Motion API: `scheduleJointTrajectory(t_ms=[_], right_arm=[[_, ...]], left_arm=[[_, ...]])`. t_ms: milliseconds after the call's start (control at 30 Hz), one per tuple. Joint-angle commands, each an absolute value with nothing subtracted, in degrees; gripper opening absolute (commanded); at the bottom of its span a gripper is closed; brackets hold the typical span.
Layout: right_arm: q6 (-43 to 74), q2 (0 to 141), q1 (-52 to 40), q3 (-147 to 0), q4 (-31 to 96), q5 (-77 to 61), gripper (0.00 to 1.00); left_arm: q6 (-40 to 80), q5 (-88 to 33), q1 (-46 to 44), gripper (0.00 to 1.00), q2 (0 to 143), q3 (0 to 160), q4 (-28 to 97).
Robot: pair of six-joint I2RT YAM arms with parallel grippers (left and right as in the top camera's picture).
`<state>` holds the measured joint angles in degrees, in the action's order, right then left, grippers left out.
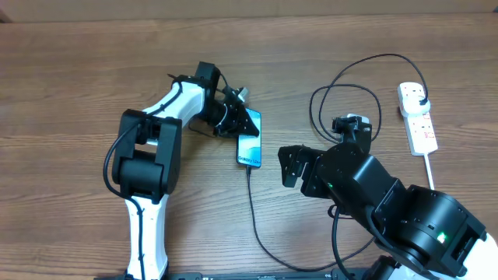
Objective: Plug charger to phone and switch on socket
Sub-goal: 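Lower the phone flat onto the table with the left gripper, then open the left gripper and retract the left arm from the phone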
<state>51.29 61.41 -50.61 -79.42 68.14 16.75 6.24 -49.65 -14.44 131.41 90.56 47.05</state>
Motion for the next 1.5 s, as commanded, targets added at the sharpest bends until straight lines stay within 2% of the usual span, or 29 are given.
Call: scheduleJointTrajectory(t_ms=[0,167,433,500,600,633,1000,1200,1467], right_arm=[[54.1,61.7,-50.5,-80.3,67.7,17.6,1.0],[55.7,63.1,-50.5,-80.3,67.8,17.5,1.0],[57.5,66.5,-50.5,-80.3,67.8,16.5,1.0],[58.2,67.1,-50.5,-80.3,67.9,16.4,1.0],[60.1,67.3,-50.5,-80.3,68.1,16.4,1.0],[60.2,67.3,-50.5,-80.3,68.1,16.5,1.0],[61.7,67.3,-50.5,-80.3,67.7,16.9,1.0],[62.0,67.3,-50.5,-80.3,67.9,17.0,1.0],[63.3,67.3,-50.4,-80.3,68.1,18.3,1.0]], left_arm=[[4.9,-43.7,-15.5,0.29,131.8,92.0,48.7],[4.9,-37.9,-15.7,0.29,131.8,92.0,51.3],[5.3,-29.7,-15.7,0.62,131.8,92.0,52.7],[5.3,-28.2,-15.7,0.65,131.8,92.0,53.0],[5.3,-24.9,-15.7,0.93,131.8,92.0,53.6],[5.3,-23.7,-15.7,1.0,131.8,92.0,53.8],[5.4,-13.9,-15.7,1.0,131.8,92.0,56.7],[9.2,-5.8,-15.7,1.0,130.1,92.1,57.6],[9.4,-0.3,-15.7,1.0,118.7,92.1,59.6]])
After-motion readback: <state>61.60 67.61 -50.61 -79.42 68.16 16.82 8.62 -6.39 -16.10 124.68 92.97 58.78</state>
